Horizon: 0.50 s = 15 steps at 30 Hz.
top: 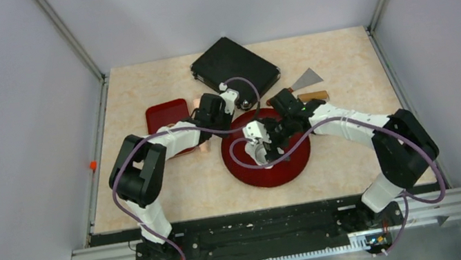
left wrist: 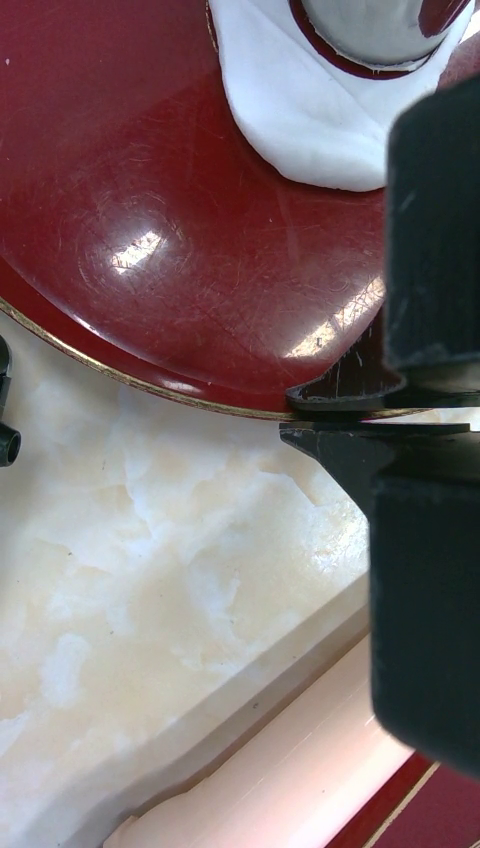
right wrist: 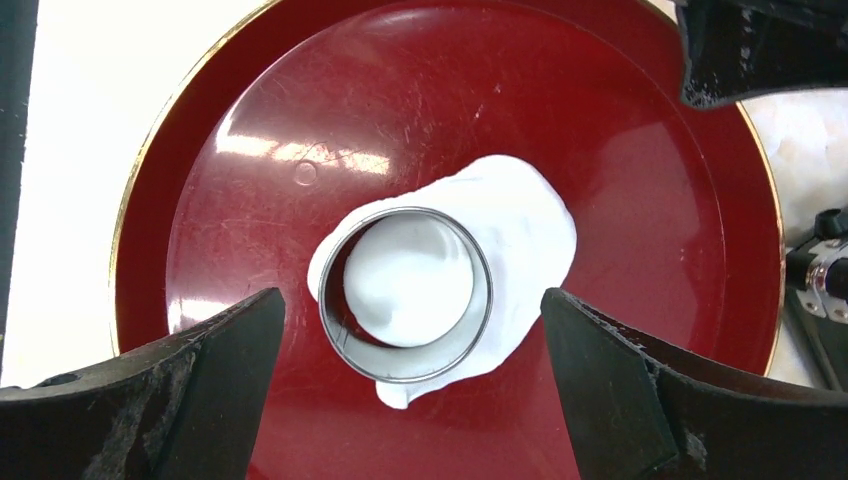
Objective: Roll out the dumpling wrappers from the dough
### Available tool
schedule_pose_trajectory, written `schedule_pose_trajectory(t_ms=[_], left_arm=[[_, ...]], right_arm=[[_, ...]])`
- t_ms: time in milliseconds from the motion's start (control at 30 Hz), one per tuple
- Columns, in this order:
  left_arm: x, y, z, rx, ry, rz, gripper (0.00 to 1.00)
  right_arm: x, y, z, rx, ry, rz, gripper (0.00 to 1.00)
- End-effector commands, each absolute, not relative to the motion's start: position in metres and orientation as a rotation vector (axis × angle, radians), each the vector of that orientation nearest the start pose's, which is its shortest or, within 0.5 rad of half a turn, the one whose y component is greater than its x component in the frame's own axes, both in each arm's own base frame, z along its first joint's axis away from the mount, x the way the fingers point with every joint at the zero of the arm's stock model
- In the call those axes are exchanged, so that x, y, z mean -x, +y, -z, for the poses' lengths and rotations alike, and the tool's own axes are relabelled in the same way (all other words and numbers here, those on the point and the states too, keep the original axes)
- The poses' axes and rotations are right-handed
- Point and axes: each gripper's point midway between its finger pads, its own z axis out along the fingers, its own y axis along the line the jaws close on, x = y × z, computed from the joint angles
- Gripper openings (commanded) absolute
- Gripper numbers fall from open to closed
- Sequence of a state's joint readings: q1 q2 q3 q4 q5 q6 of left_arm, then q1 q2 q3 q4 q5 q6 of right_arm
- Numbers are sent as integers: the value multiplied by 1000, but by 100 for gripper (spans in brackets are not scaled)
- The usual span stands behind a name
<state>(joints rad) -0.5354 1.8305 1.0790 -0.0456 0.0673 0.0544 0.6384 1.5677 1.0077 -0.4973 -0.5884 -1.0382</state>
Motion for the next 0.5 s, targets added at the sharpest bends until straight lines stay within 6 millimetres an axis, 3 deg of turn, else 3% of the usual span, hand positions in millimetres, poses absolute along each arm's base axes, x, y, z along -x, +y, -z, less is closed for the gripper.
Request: schedule_pose_trajectory(t_ms=[0,167,467], left_arm=[[-392,-230,-41,-730,2242,253,0],[-392,-230,-41,-731,2242,256,0],[-393,-229,-43,-719,2242,261,0]], right_arm=[[-232,272,-89,1902,1471,-783,97],[-232,266,-87,1843,1448,-778,97],[-248,275,-95,1744,1444,-780,97]])
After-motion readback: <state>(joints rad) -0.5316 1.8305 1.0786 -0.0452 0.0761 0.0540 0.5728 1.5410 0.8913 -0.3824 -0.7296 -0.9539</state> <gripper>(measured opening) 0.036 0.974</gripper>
